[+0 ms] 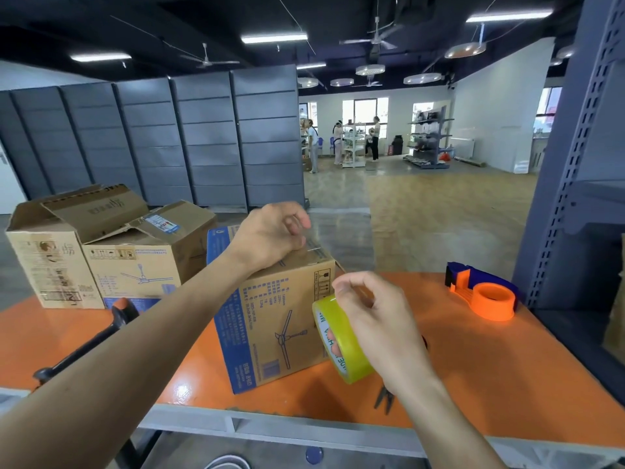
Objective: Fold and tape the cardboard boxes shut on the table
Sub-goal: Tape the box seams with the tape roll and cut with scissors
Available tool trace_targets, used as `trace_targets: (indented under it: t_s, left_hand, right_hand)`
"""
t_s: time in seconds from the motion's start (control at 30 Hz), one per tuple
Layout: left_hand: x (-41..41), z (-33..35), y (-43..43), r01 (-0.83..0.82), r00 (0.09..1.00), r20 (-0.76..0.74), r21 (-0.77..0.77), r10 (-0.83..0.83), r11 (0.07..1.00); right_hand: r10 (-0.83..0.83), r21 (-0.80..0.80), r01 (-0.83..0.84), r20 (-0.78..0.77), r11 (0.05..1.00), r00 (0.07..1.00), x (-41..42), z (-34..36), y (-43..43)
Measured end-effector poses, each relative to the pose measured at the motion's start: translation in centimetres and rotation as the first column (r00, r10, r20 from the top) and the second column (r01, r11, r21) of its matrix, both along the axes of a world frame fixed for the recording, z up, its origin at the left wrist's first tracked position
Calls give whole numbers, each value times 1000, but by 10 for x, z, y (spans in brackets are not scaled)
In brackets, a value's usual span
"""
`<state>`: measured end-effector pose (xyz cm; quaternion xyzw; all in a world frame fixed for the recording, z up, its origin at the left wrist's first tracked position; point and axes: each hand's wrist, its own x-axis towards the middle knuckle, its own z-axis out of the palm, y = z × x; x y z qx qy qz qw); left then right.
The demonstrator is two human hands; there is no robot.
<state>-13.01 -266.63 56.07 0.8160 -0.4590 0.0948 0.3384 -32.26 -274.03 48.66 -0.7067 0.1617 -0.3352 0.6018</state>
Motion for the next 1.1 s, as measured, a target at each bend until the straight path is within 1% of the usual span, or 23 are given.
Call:
trace_targets:
  t_s: [0.07,0.1,0.13,0.2,0.23,0.3,0.43,0.5,0.63,0.7,0.9,0.97,1.1]
  left_hand:
    - [-6,1,5,77,993,88,11,-78,997]
    - [-9,1,8,125,985,115,47,-129,991]
    - [-11,1,12,181,973,126,115,-196,977]
    - [-14,-3,20,276,942,103,306,-320,911]
    - [-15,-5,24,290,933,86,391,-349,874]
    - [-12,-8,29,276,931,73,502,-358,820]
    - [-4,-1,32,290,927,6,626,-376,724]
    - [-3,1,30,310,921,-10,624,-390,717]
    - [-7,-4,28,287,906,123,523,-404,802]
    - [-8,-7,29,265,906,160,509,-393,819]
    - [-16,-11,30,207,913,199,522,-355,827]
    - [-17,-10,31,212,913,201,513,-356,832]
    - [-17,-8,33,213,910,191,548,-368,809]
  right_hand:
    - [14,30,-14,-8,999,1000,0,0,1]
    - [14,25,-14,-11,1000,1000,-1,0,2]
    - [11,19,-10,-10,1000,1000,-1,-1,1]
    - [0,6,0,-12,1000,1000,-2,-1,1]
    - [-9,-5,9,-14,1000,1000,-2,-2,1]
    - [-27,-48,26,-12,999,1000,-2,-5,0]
    - [-24,-57,24,11,998,1000,-2,-8,2]
    - [-30,-55,31,13,998,999,-3,-7,2]
    - [-44,-41,46,47,998,998,-4,-2,0]
    - [-44,-30,46,64,998,997,-4,0,0]
    - [-29,-10,30,96,1000,995,-6,1,3]
    - [-25,1,25,105,1000,994,-7,3,3]
    - [-17,-4,18,83,1000,996,-5,2,1]
